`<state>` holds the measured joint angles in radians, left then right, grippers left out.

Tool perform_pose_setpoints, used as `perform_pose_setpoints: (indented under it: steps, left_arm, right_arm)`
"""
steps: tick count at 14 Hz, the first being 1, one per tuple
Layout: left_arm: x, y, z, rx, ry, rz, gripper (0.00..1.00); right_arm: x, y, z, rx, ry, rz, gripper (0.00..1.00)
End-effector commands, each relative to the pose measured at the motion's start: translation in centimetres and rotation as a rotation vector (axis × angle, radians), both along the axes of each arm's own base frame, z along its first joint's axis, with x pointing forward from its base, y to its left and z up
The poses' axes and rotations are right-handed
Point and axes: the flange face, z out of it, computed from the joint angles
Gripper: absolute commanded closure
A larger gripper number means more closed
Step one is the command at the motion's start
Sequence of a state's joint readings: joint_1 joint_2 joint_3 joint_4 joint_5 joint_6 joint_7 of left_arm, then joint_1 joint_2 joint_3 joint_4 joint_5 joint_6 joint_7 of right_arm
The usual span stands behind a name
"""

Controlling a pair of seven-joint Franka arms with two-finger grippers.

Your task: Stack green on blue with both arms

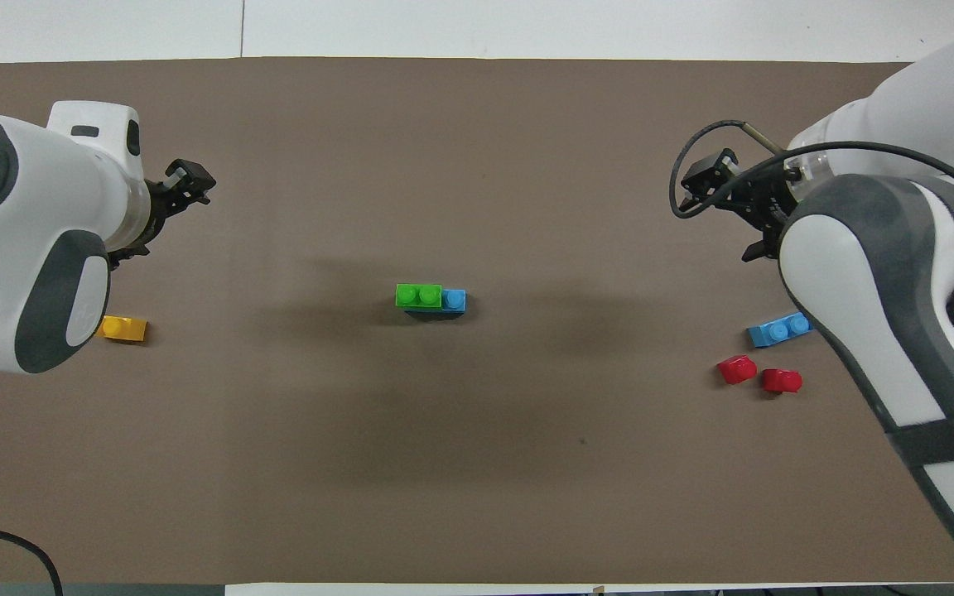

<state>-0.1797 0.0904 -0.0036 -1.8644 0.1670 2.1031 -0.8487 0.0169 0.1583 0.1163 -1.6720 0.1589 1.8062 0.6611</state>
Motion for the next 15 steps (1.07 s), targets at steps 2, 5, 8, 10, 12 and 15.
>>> perform_pose_setpoints:
  steps: [2,5,8,10,12,15]
  left_arm:
    - [0.7,3.8,4.1,-0.001,0.068,-0.283,0.00]
    - [0.5,6.0,7.2,0.006,0.116,-0.437,0.00]
    - [-0.5,6.2,9.5,0.014,0.167,-0.538,0.00]
    - [-1.3,6.0,11.6,0.010,0.217,-0.599,0.00]
    - [-1.9,5.8,12.4,0.001,0.252,-0.645,0.00]
    - [-2.9,5.7,13.8,-0.029,0.236,-0.645,0.00]
  right_arm:
    - [-3.8,-2.6,6.3,-0.075,-0.088,0.401,0.00]
    - [-5.6,-5.7,8.8,-0.135,-0.063,0.568,0.00]
    - [-5.5,-8.0,9.1,-0.143,-0.058,0.600,0.00]
    - [-5.6,-8.3,9.0,-0.141,-0.047,0.594,0.00]
    - [-5.8,-8.4,8.9,-0.138,-0.032,0.594,0.00]
    - [-5.8,-8.4,8.8,-0.138,-0.028,0.594,0.00]
